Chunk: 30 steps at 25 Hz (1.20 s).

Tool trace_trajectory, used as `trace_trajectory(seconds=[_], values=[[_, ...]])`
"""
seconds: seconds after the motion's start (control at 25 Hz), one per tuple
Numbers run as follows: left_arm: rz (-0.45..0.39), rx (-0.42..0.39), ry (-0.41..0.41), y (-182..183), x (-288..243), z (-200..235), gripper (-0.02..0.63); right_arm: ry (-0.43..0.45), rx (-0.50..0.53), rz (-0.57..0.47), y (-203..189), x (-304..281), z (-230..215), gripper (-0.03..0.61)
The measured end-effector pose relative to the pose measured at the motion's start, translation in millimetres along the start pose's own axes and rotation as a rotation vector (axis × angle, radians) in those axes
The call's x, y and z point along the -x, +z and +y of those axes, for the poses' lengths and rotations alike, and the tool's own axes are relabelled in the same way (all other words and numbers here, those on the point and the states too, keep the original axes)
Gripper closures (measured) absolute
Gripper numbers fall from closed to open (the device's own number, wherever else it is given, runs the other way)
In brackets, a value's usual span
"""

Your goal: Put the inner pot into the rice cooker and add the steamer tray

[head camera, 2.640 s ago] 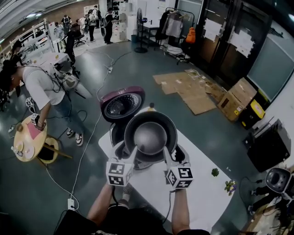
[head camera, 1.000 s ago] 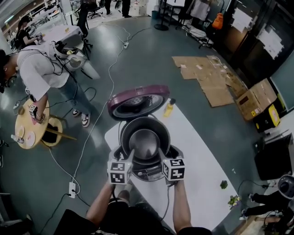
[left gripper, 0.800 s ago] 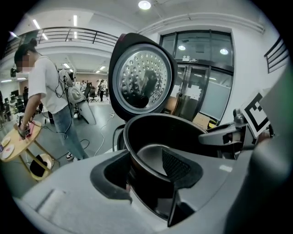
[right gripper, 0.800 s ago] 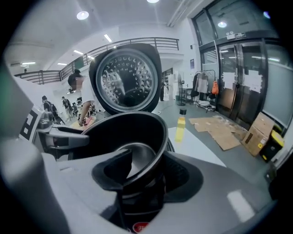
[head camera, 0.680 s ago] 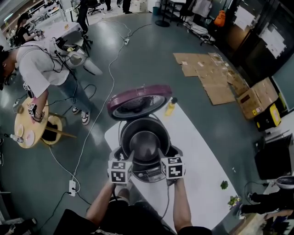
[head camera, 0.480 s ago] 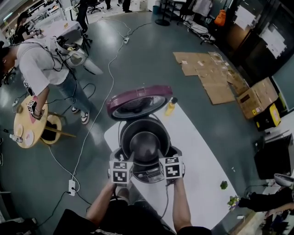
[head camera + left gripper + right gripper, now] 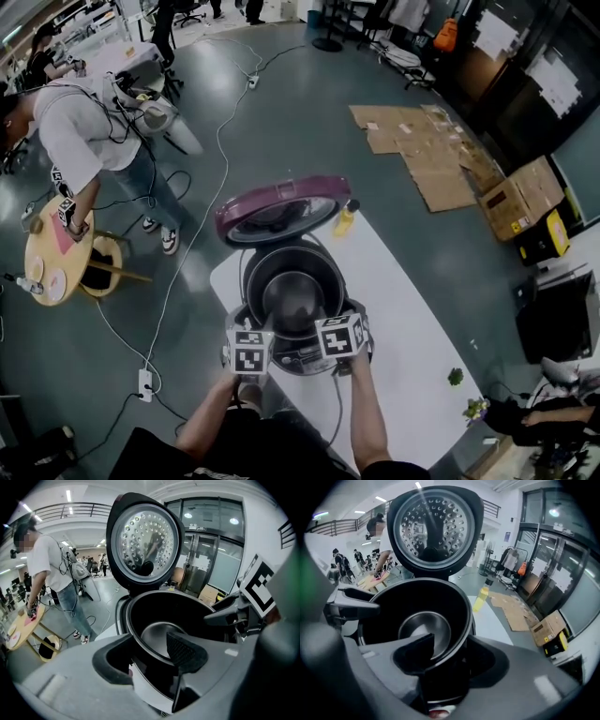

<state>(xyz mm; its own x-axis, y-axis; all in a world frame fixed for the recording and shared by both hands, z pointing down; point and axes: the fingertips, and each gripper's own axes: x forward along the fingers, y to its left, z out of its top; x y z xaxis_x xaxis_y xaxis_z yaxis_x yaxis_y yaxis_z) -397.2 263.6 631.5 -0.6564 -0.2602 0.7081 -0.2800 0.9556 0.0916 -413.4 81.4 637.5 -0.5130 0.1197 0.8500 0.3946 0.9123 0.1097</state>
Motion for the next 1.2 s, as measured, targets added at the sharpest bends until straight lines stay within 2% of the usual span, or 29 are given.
trace_trajectory(seconds=[0.24,0.6,0.8,0.96,1.2], values=[[0.002,-0.064,0.033,1,-1,5,0.382,-0.045,0.059,-0.013,1,-1,3,0.353],[-0.085,-0.082,0.037,24,12,10,0.382,-0.052,0.001,-0.098,11,12,-10,0.353],[-0.150,-0.105,0.036,44,29,5,0.382,-0.058,-0.049,-0.208,28,44,-19,0.353],[-0.246,-0.131,0.032,66,53,-2,0.382,-0.032,-0.111,-0.325,35,76,-17,0.353],[-0.368,-0.173,0.011,91,100,-29,0.394,-0.042,-0.133,-0.504,35,138,-21,0.353]])
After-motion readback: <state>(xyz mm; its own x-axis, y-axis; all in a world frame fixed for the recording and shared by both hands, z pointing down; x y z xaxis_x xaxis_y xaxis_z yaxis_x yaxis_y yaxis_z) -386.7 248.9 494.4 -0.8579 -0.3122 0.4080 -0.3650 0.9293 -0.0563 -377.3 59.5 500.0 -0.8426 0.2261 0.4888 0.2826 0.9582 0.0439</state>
